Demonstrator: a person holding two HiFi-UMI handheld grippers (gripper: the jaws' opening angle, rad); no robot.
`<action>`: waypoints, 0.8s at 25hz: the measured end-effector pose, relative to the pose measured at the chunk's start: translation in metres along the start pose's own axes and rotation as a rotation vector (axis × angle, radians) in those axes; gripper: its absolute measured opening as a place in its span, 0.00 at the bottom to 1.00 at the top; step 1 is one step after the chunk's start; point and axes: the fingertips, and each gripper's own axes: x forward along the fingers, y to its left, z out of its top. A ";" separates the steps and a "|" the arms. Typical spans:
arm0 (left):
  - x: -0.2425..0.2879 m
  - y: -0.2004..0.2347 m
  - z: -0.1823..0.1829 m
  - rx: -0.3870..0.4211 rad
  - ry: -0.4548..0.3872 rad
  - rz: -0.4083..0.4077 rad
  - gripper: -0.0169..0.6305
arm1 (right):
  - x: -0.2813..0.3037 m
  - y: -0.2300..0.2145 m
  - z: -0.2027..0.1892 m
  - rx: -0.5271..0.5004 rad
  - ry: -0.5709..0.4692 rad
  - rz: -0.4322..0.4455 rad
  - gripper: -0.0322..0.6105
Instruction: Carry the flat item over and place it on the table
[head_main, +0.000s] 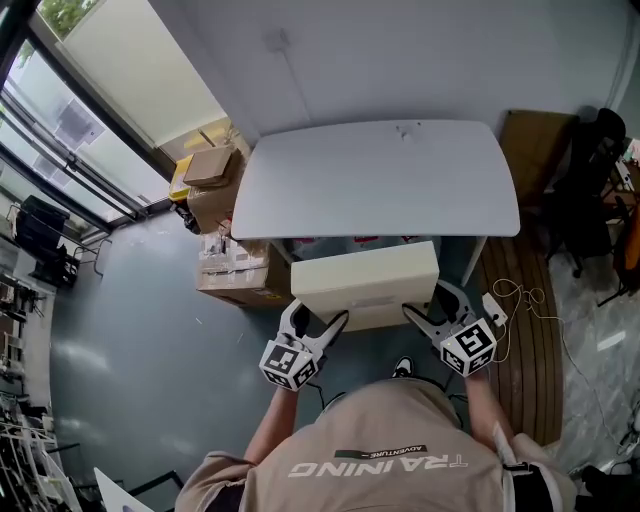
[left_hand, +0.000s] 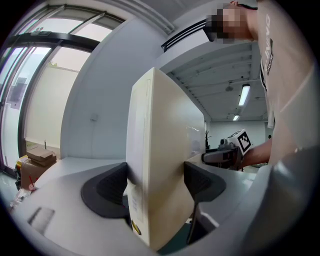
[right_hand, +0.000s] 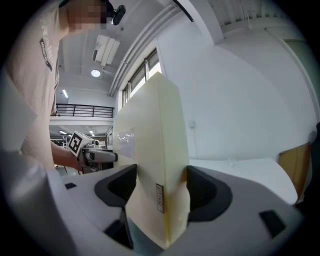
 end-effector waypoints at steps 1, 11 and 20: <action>0.006 0.003 0.000 -0.010 0.004 0.005 0.55 | 0.004 -0.007 0.001 0.003 0.000 0.008 0.49; 0.050 0.029 -0.008 -0.036 0.050 0.049 0.55 | 0.035 -0.055 -0.008 0.031 0.019 0.054 0.49; 0.082 0.077 -0.017 -0.071 0.041 0.027 0.55 | 0.082 -0.083 -0.010 0.023 0.040 0.038 0.49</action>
